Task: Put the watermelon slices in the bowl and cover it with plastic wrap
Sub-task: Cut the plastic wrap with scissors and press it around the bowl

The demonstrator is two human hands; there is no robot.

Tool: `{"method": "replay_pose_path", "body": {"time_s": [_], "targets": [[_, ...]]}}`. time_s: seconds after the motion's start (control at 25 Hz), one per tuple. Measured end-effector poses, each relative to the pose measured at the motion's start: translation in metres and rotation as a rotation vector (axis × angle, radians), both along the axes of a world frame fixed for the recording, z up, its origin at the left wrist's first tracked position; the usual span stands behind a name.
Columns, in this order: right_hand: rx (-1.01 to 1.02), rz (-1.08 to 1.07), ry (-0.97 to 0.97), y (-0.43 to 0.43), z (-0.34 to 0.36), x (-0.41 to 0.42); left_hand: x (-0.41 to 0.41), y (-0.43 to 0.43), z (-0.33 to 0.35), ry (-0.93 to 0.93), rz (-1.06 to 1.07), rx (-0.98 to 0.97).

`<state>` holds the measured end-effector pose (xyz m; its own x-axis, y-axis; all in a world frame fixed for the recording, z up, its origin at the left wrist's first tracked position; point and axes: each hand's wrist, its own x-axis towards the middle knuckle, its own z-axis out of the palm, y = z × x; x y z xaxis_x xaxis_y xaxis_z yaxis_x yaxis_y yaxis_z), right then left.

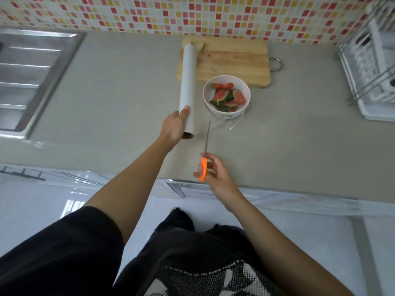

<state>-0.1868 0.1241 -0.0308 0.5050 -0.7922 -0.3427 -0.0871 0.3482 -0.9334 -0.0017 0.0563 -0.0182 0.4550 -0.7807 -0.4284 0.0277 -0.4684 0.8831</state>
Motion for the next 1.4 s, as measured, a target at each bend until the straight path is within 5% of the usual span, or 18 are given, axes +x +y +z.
{"method": "replay_pose_path", "body": {"time_s": [0.44,1.08,1.4], "targets": [[0.247,0.013,0.174,0.010,-0.009,0.019,0.006,-0.001,-0.002,0.034,-0.024,-0.032],[0.106,-0.126,0.049,-0.029,-0.020,0.048,0.010,0.000,-0.010,0.006,-0.056,-0.012],[0.065,-0.102,0.132,-0.064,-0.007,0.063,0.015,-0.003,-0.013,-0.099,-0.112,-0.052]]}}
